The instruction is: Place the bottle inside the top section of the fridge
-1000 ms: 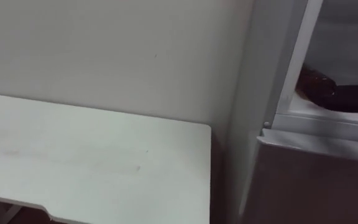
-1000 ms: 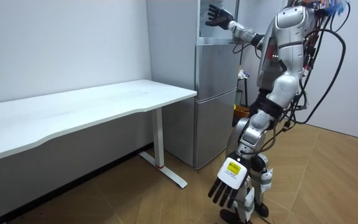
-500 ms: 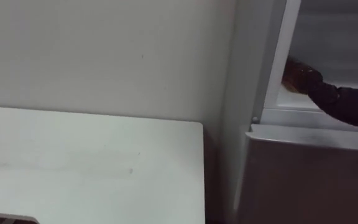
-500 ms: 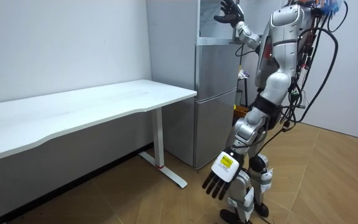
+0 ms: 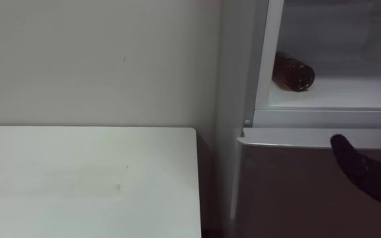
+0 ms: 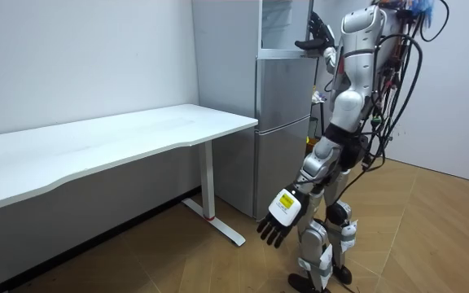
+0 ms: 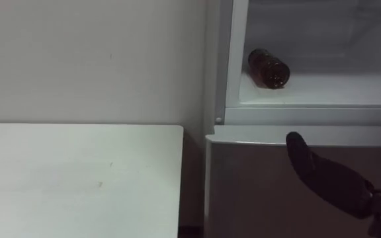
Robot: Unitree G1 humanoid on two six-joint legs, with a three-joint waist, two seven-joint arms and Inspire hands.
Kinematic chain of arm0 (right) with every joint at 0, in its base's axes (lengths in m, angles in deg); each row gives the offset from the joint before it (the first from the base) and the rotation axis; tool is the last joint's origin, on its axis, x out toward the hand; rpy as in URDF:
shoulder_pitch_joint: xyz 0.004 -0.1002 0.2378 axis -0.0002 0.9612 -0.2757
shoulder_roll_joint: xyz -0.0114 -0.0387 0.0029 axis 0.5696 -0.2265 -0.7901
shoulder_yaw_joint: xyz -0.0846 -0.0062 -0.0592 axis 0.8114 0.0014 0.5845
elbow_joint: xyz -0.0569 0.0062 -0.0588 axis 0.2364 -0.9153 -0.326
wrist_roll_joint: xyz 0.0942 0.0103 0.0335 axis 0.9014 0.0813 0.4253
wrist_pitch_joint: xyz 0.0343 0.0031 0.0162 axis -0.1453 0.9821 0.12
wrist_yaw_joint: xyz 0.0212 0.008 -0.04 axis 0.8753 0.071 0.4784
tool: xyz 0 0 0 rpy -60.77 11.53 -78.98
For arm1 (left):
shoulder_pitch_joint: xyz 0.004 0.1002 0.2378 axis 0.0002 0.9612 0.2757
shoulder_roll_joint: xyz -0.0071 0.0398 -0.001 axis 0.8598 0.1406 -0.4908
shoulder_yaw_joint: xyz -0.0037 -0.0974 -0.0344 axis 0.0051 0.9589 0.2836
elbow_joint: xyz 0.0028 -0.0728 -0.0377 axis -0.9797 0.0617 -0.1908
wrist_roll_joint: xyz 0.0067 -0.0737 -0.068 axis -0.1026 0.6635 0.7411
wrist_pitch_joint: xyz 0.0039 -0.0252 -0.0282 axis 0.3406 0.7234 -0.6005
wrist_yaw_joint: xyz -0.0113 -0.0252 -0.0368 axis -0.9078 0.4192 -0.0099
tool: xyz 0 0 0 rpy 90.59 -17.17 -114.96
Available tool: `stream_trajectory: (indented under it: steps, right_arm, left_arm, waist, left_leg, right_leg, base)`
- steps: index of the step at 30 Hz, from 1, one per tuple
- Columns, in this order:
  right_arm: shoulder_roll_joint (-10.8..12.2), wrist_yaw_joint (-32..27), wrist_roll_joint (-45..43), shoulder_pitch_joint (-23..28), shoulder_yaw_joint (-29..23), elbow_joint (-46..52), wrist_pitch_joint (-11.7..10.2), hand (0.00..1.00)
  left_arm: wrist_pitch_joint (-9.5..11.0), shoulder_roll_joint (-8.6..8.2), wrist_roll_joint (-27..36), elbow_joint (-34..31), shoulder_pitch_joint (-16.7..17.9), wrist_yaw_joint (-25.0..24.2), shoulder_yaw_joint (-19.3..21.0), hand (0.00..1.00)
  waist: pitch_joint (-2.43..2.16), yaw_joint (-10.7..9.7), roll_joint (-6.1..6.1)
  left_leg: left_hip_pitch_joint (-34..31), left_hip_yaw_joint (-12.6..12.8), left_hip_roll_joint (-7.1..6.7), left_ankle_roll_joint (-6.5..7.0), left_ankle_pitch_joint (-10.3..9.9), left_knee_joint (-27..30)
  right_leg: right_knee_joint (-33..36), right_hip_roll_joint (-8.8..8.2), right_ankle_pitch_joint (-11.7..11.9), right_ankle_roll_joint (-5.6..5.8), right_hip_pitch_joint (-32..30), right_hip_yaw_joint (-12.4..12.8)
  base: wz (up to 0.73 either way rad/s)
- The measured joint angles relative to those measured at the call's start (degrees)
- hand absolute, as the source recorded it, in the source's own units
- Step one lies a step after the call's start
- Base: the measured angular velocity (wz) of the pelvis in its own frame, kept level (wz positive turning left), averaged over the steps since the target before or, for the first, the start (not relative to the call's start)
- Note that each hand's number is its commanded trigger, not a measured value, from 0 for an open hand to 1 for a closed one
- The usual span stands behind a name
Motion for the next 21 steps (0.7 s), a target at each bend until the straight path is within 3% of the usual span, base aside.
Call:
stream_trajectory:
  steps: [8,10,17,21]
  right_arm:
    - [1.1,-2.8,0.2,4.0,0.1,-12.2,-1.9,0.00]
    - [1.1,-3.8,2.3,4.9,0.2,-15.1,-1.6,0.00]
    - [1.4,-8.1,11.8,6.5,0.4,-31.3,-1.6,0.00]
    - [3.7,-8.4,20.6,7.6,0.5,-39.3,-1.2,0.00]
  left_arm:
    - [0.3,-0.07,0.1,0.6,-0.6,1.0,-0.5,0.00]
    - [0.3,-0.04,0.6,0.5,-0.8,1.0,-1.0,0.00]
    - [0.3,-0.30,0.6,-0.1,0.0,2.2,-2.1,0.00]
    - [0.3,-0.42,2.1,-0.1,-0.4,2.5,-2.1,0.00]
  waist:
    - [0.06,-0.1,0.92]
    - [-0.11,-0.1,1.03]
    - [-0.01,-2.2,1.72]
    - [-0.02,-2.9,1.59]
  left_leg:
    - [0.5,0.7,0.21,-0.07,-0.6,-0.1]
    - [0.6,0.8,0.16,-0.07,-0.6,-0.3]
    - [1.8,1.1,-0.01,-0.14,-0.6,-1.4]
    - [2.3,1.7,0.01,-0.14,-0.6,-1.6]
  right_leg:
    - [-0.1,0.19,0.0,0.02,0.2,1.0]
    - [0.0,0.19,0.0,0.02,0.3,1.0]
    - [-0.2,0.16,-0.4,0.13,0.9,1.7]
    - [-0.2,0.21,-0.5,0.14,0.9,2.4]
  base:
    - [-0.06]
    - [0.00]
    - [-0.01]
    - [-0.07]
